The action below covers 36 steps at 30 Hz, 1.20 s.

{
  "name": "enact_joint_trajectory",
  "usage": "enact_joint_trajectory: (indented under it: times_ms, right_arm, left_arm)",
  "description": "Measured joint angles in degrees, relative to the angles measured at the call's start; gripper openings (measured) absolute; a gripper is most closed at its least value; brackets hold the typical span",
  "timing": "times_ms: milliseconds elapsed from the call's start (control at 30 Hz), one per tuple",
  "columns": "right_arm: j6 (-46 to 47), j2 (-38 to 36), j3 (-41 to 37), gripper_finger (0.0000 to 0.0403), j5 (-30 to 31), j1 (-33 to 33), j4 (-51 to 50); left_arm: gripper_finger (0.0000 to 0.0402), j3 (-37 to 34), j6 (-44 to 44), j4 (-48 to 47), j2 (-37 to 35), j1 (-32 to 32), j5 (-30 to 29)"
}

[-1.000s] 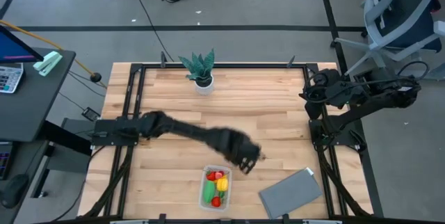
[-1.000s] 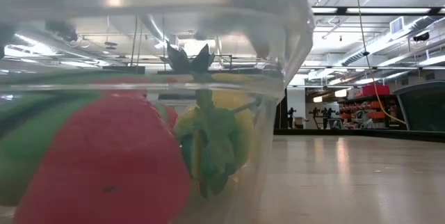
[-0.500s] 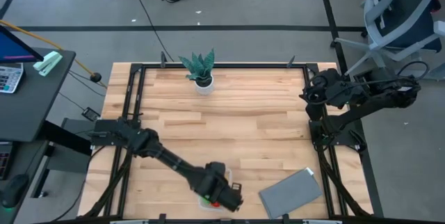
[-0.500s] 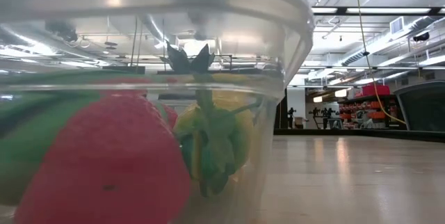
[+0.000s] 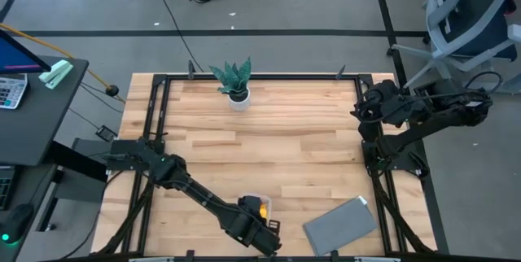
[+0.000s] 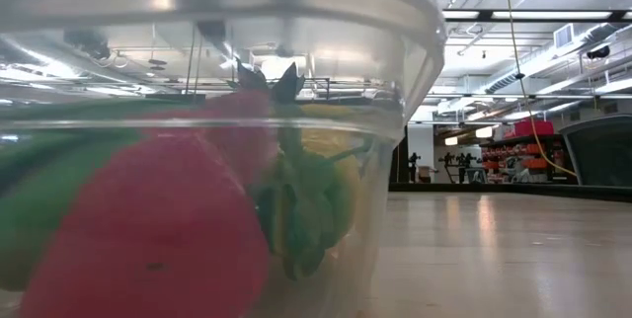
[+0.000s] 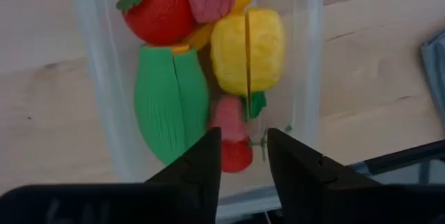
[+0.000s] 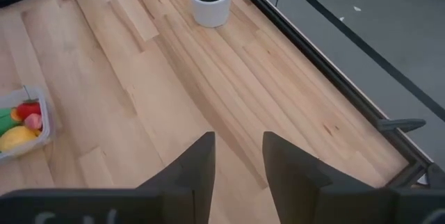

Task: Pick and placing Produce into tupperware
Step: Put the pink peach into the transparent bin, then return to Home Position

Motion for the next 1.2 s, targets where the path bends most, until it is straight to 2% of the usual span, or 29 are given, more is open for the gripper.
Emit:
enact_joint_trajectory:
  times_ms: [233,367,467,667,767,967,1200]
  right_arm:
    - [0.0,0.0,0.0,0.0128,-0.5,0.0,0.0]
    - [0.3,0.0,0.0,0.0128,-0.6,0.0,0.0]
    - [-0.8,0.0,0.0,0.0128,-0.8,0.0,0.0]
    - [-1.1,-0.1,0.0,0.0128,-0.9,0.0,0.0]
    - [-1.1,-0.2,0.0,0.0128,-0.9,0.0,0.0]
    - [-1.8,-2.1,1.1,0.0128,2.4,0.0,-0.1]
    - [-1.6,-5.4,9.6,0.0128,2.0,0.0,0.0]
  left_arm:
    - [0.0155,0.0,2.2,0.1,0.3,1.6,0.0]
    - [0.0155,0.0,6.3,0.8,-1.8,2.8,1.1]
    - [0.0148,0.0,10.3,-3.0,-5.6,3.8,-0.1]
    - [0.0134,0.0,20.2,-16.5,-15.0,5.7,-9.6]
    - [0.0130,0.0,34.0,-15.3,-20.1,6.4,-15.8]
    - [0.0123,-0.2,44.5,-16.0,-31.1,8.9,-23.7]
    - [0.0114,-0.3,57.9,-16.0,-47.7,9.5,-32.6]
